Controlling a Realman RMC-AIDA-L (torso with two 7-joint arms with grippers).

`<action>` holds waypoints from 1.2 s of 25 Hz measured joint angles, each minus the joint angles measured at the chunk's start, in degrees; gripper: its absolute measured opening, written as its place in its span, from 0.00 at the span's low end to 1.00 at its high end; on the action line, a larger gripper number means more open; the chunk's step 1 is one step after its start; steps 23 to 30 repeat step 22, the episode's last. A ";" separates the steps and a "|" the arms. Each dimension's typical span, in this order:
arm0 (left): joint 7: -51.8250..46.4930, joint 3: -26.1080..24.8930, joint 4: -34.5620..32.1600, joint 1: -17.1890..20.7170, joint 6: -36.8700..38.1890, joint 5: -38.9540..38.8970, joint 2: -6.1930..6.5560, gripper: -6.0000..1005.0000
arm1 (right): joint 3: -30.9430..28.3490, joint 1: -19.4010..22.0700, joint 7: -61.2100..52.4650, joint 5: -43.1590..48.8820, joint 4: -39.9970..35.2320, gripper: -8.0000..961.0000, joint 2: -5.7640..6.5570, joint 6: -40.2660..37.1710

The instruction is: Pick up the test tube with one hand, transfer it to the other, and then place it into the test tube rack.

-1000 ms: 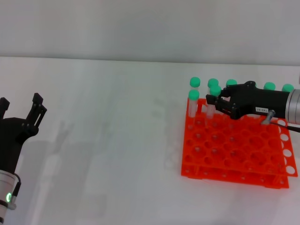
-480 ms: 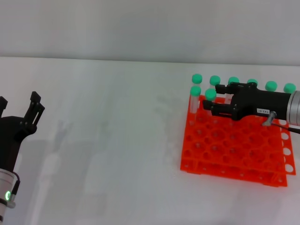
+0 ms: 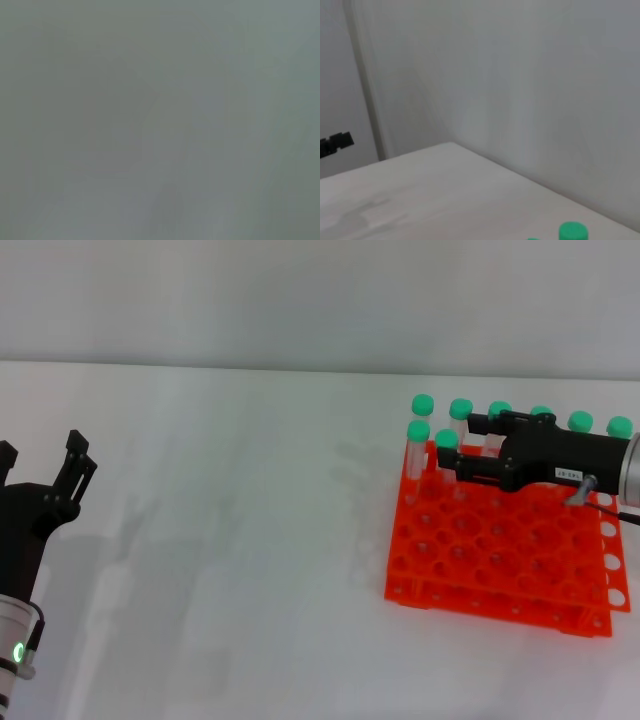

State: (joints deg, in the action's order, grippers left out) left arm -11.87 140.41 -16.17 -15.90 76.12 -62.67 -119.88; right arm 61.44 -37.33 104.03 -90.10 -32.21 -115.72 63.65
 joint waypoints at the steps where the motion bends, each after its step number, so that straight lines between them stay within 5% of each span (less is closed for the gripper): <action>1: 0.00 0.00 0.00 0.08 0.00 0.00 0.00 0.88 | -0.04 0.44 -0.11 -0.72 -0.17 0.75 0.15 0.73; 10: -0.62 -0.07 -0.01 -0.02 0.01 0.01 0.02 0.88 | -4.88 4.11 -2.75 -1.54 -3.56 0.75 0.99 10.24; 15: -0.87 -0.06 0.06 -0.13 0.37 0.06 0.08 0.88 | -18.62 7.99 1.13 -1.61 -3.75 0.75 0.61 13.59; 22: -0.46 -0.04 0.17 -0.74 0.68 0.40 0.20 0.88 | -36.90 13.30 20.64 -10.13 6.24 0.75 0.56 6.65; 30: -0.46 -0.04 0.17 -0.74 0.68 0.40 0.20 0.88 | -36.90 13.30 20.64 -10.13 6.24 0.75 0.56 6.65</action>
